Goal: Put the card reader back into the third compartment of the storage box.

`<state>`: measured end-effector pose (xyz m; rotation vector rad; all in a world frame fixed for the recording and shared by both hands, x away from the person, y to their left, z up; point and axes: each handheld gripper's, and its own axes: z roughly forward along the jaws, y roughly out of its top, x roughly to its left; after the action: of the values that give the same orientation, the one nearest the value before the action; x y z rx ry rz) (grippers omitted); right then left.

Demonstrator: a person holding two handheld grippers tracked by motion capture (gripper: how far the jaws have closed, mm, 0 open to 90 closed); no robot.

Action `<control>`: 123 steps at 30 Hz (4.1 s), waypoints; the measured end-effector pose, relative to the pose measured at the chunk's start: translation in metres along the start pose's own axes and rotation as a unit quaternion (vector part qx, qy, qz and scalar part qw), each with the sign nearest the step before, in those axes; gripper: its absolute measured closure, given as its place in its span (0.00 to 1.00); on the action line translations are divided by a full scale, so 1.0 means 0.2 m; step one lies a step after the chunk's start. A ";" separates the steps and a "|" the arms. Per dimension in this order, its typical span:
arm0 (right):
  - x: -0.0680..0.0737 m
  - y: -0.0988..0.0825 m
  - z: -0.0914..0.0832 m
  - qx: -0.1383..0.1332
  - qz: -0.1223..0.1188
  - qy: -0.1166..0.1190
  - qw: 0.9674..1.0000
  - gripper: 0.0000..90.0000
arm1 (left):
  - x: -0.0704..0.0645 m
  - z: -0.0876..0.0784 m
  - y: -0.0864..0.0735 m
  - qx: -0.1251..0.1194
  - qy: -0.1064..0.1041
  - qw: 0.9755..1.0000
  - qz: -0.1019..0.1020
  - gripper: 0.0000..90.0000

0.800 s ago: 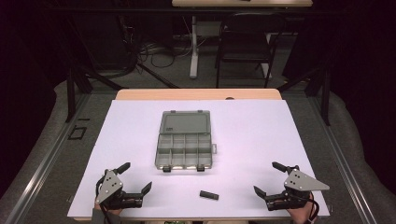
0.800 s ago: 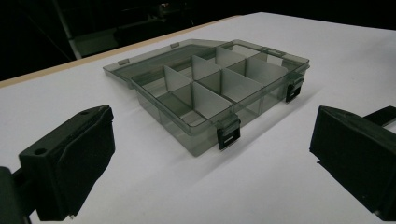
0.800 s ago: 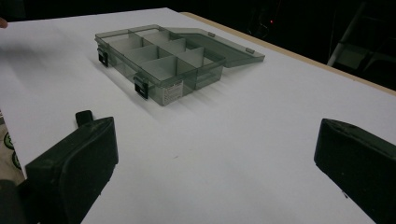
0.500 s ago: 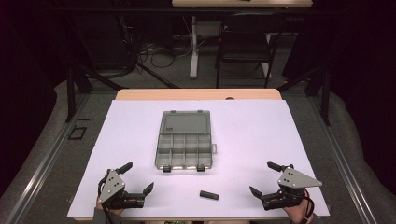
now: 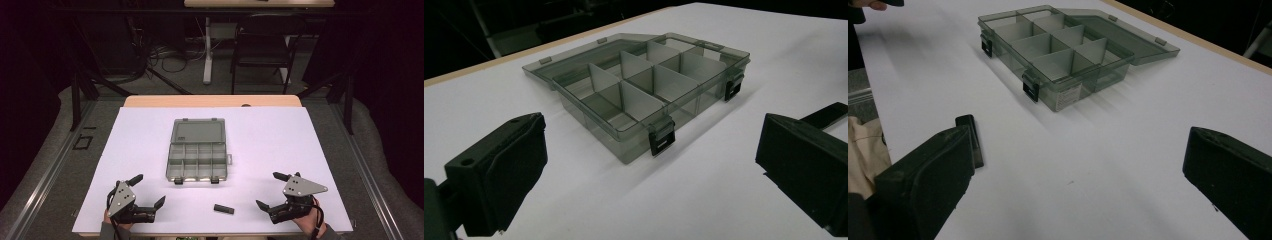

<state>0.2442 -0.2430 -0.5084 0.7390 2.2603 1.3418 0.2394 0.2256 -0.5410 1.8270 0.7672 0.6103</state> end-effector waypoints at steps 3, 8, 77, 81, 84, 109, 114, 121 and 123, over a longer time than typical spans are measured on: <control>0.01 0.02 0.03 0.003 0.000 0.008 1.000 0.00 | 0.00 0.00 0.00 0.000 0.000 1.000 0.000 0.00; 0.03 0.04 0.06 0.010 -0.003 0.015 1.000 0.00 | 0.00 0.00 0.00 0.000 -0.001 1.000 0.001 0.00; 0.22 0.11 0.41 0.060 -0.032 0.137 0.988 0.13 | 0.01 0.00 -0.01 -0.001 -0.005 1.000 -0.003 0.00; 0.23 0.10 0.42 0.068 -0.036 0.143 0.987 0.20 | 0.01 0.00 0.00 0.001 -0.008 1.000 -0.002 0.00; 0.23 0.10 0.43 0.074 -0.039 0.147 0.986 0.28 | 0.01 0.00 0.00 0.001 -0.007 1.000 -0.001 0.00; 0.28 0.03 0.50 0.138 -0.059 0.167 0.975 0.74 | 0.01 0.00 0.00 0.001 -0.009 1.000 -0.002 0.00; 0.29 0.03 0.51 0.145 -0.062 0.160 0.974 0.75 | 0.01 0.00 0.00 0.000 -0.009 1.000 -0.001 0.00; 0.29 0.01 0.52 0.153 -0.070 0.155 0.974 0.77 | 0.01 0.00 0.00 0.003 -0.009 1.000 0.000 0.00; 0.29 0.01 0.52 0.152 -0.069 0.156 0.974 0.79 | 0.01 0.00 0.00 0.003 -0.009 1.000 -0.001 0.00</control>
<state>0.2609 -0.1359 -0.5579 0.4764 2.7515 1.1230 0.2413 0.2273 -0.5419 1.8343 0.7580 0.5901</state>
